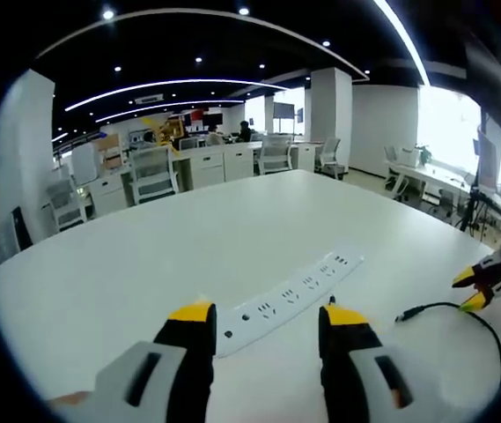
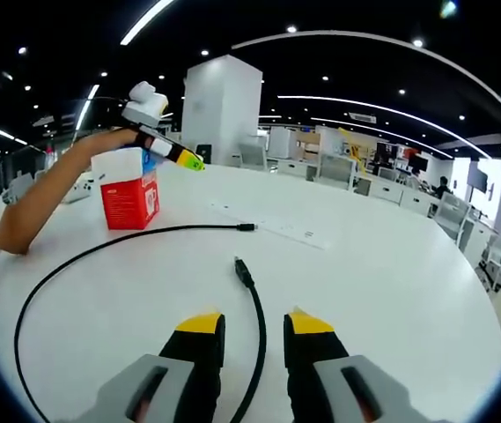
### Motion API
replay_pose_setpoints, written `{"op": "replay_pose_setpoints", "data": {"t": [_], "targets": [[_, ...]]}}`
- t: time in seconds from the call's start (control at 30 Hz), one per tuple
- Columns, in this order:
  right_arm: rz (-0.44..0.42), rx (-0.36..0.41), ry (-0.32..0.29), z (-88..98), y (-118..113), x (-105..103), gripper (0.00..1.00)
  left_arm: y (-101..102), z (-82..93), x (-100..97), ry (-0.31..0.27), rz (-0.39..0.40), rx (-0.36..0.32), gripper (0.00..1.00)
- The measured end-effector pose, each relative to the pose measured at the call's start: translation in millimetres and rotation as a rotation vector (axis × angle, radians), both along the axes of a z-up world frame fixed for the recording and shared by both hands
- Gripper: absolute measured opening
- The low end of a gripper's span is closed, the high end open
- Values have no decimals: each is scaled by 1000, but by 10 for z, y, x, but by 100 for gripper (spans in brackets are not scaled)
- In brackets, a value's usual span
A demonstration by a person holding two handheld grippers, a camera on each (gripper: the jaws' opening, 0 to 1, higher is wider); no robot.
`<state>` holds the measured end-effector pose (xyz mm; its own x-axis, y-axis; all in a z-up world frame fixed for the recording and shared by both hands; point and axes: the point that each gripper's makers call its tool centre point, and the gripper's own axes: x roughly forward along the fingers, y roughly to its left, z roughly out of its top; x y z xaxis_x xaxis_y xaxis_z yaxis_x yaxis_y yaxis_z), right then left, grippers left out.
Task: Find the data cable on the table. Grasp the USB connector end of the cable and insert it into the USB port on the table
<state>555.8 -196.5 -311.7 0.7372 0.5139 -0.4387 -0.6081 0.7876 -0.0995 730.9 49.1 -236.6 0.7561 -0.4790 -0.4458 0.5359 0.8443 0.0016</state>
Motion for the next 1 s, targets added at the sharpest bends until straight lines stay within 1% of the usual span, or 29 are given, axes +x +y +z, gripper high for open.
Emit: {"op": "replay_pose_setpoints", "data": {"t": [0.3, 0.4, 0.53, 0.7, 1.0], "targets": [[-3, -7, 4, -9, -2, -21, 30, -2, 20, -1, -12, 1, -9, 47], [-8, -7, 2, -1, -21, -17, 30, -2, 10, 5, -5, 1, -3, 47], [-1, -4, 0, 11, -25, -20, 30, -11, 35, 6, -22, 0, -15, 48], [-3, 6, 10, -23, -41, 21, 30, -16, 35, -20, -24, 3, -15, 49], [16, 12, 21, -59, 33, 87, 30, -31, 25, -61, -22, -1, -10, 50]]}}
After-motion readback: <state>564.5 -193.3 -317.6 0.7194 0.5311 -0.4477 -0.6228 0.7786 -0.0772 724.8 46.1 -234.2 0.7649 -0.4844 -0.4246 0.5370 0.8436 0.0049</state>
